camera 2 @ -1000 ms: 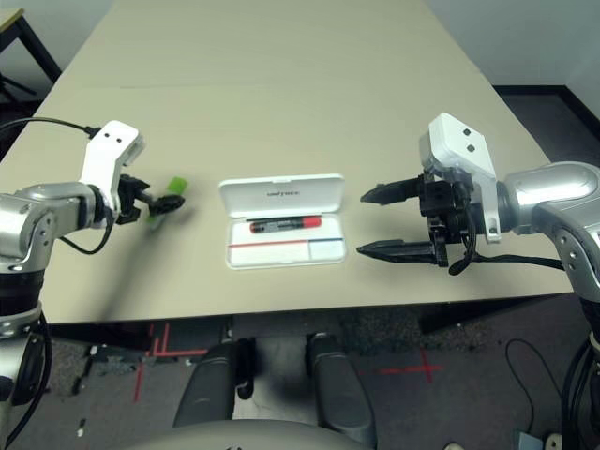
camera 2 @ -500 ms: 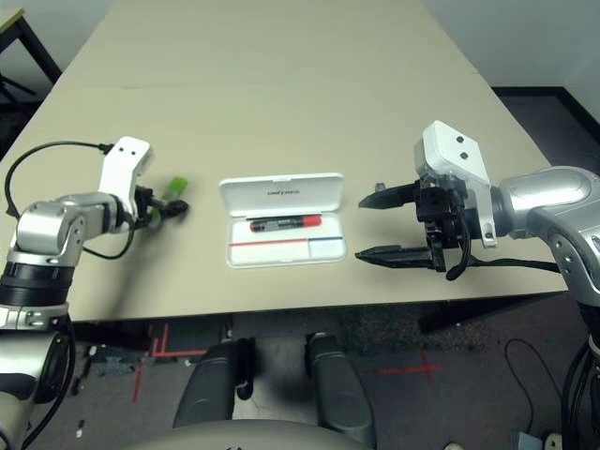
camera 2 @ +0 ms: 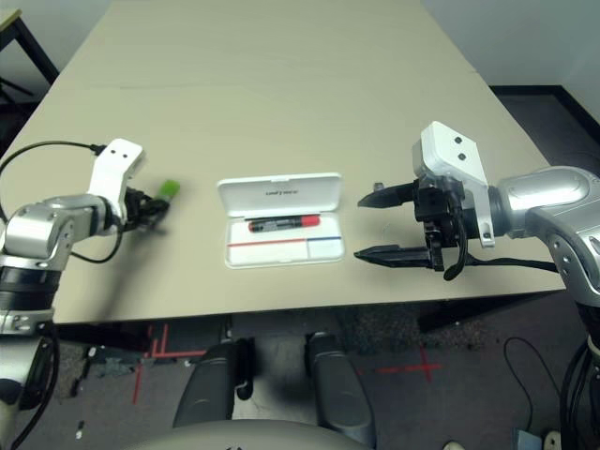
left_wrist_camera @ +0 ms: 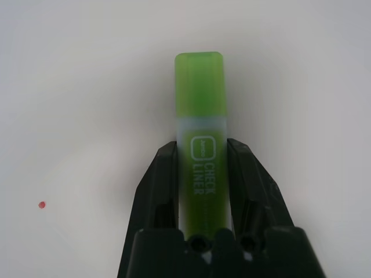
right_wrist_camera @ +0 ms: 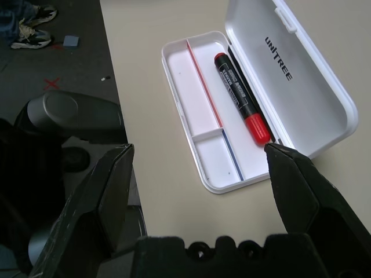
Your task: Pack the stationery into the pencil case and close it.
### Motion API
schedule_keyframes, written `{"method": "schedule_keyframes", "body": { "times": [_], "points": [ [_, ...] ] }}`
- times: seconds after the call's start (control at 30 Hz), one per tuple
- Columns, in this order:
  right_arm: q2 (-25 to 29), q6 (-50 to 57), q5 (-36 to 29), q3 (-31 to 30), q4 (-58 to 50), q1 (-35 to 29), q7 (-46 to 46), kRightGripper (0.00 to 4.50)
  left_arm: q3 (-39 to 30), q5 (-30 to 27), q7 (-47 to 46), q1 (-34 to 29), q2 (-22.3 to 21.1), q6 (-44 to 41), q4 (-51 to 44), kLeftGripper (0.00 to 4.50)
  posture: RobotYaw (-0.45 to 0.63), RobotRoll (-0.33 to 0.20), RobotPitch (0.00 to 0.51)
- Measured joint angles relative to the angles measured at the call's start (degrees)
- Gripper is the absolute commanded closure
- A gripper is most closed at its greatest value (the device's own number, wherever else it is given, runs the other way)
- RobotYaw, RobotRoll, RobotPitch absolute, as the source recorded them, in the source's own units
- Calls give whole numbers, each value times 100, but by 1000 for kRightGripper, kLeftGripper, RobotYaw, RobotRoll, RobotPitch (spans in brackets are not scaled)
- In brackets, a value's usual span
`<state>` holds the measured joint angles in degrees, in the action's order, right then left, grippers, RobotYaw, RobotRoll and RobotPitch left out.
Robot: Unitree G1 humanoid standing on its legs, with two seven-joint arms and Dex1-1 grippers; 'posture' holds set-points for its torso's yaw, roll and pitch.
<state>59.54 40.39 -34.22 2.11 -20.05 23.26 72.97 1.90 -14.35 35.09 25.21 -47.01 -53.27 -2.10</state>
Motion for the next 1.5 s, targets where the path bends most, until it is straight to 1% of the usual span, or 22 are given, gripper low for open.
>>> {"method": "schedule_keyframes", "body": {
  "times": [0.13,0.2,0.33,0.4,0.47,0.57,0.67,0.83,0.97,1.23,1.3,1.37,1.5],
  "points": [
    [-9,-57,22,-103,19,18,4,0,45,-7,980,-446,-654,1061,-265,3413,-63,0,164],
    [-12,-74,45,-140,66,33,8,0,30,-30,1405,-644,-849,1504,-334,3413,-51,0,163],
    [-30,-151,57,-162,197,111,28,0,9,-198,2356,-1113,-1087,2463,-730,3413,-46,0,159],
    [-36,-169,64,-170,225,124,53,0,7,-316,2768,-1314,-1215,2666,-1042,3413,-46,0,159],
    [-45,-183,73,-183,236,154,74,0,7,-449,2953,-1337,-1230,2678,-1302,3413,-45,0,157],
    [-64,-206,102,-197,241,207,90,0,42,-581,3000,-1230,-1168,2602,-1596,3413,-47,0,157],
    [-77,-241,118,-215,252,225,108,0,189,-568,3000,-886,-1088,2504,-1789,3413,-47,0,158],
    [-95,-249,158,-322,281,232,114,0,785,-331,2999,-413,-942,2328,-1976,3413,-51,0,160],
    [-103,-252,175,-358,312,244,113,0,1238,-190,2966,19,-533,2070,-2048,3413,-54,0,162],
    [-103,-254,194,-368,334,240,107,0,1912,140,2965,625,-48,1857,-2090,3413,-62,0,170],
    [-104,-253,222,-371,335,235,105,0,2087,247,2964,786,148,1816,-2020,3413,-62,0,170],
    [-104,-253,237,-373,334,234,104,0,2259,320,2964,850,387,1812,-1962,3413,-62,0,170],
    [-105,-253,254,-375,331,220,102,0,2451,438,2964,980,643,1829,-1708,3413,-68,0,169]
  ]
}}
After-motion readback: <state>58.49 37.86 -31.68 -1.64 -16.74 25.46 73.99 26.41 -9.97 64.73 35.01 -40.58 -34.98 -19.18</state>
